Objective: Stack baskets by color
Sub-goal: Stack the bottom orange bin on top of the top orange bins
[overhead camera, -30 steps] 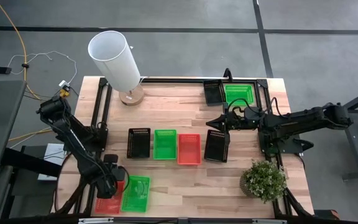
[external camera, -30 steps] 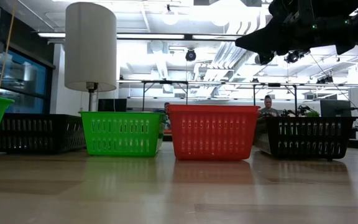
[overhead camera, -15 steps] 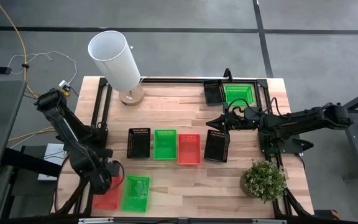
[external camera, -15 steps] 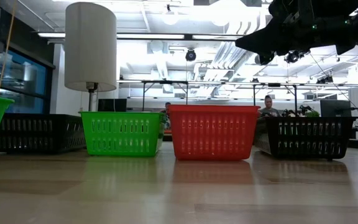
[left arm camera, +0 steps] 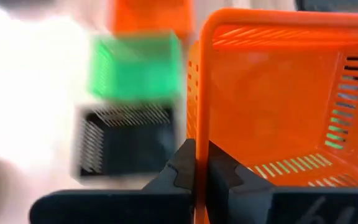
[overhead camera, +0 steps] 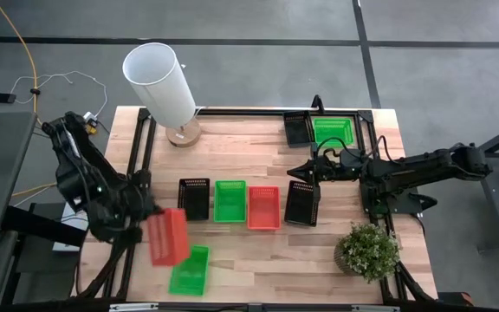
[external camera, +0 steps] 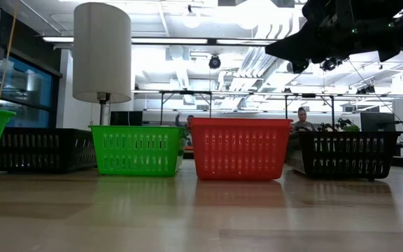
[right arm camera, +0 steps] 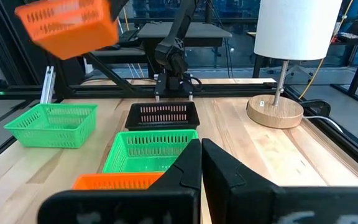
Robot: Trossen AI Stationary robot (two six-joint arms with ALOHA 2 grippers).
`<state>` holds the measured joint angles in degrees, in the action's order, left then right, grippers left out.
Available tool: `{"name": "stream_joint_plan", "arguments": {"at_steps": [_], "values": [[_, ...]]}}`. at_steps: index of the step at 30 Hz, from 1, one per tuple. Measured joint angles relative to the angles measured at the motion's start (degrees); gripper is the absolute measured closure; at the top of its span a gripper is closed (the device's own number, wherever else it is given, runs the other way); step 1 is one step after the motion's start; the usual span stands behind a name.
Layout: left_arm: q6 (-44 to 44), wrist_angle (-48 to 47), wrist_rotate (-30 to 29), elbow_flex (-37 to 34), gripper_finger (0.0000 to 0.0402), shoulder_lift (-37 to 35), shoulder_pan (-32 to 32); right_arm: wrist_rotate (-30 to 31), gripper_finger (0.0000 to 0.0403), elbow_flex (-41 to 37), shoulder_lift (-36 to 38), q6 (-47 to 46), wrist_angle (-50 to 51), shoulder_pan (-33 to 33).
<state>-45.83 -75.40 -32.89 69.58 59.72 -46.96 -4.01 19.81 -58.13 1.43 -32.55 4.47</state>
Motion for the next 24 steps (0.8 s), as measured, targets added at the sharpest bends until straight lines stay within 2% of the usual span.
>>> {"name": "stream_joint_plan", "arguments": {"at_steps": [4,7,10,13,20,24], "values": [[11.97,6.81,-6.89,-1.63,0.0401,-3.02,5.64,-0.02,0.0403,0.0,0.0,0.04,0.21,-0.02],[26.16,20.23,-6.29,-6.24,0.0401,-5.63,11.47,0.0,0.0403,0.0,0.0,0.06,0.24,-0.01],[38.91,36.53,0.51,-12.89,0.0401,-9.16,18.15,-0.02,0.0403,0.0,0.0,0.07,0.24,-0.01],[46.3,48.83,9.44,-20.39,0.0402,-11.6,26.09,-0.02,0.0403,0.0,0.0,-0.06,0.24,0.0],[51.2,75.61,27.67,-36.94,0.0401,-12.58,42.92,-0.76,0.0403,0.0,0.0,-1.34,0.21,-0.02],[50.45,89.17,33.58,-43.98,0.0401,-10.52,49.28,-0.81,0.0403,-0.02,0.0,-1.43,0.2,-0.02]]}}
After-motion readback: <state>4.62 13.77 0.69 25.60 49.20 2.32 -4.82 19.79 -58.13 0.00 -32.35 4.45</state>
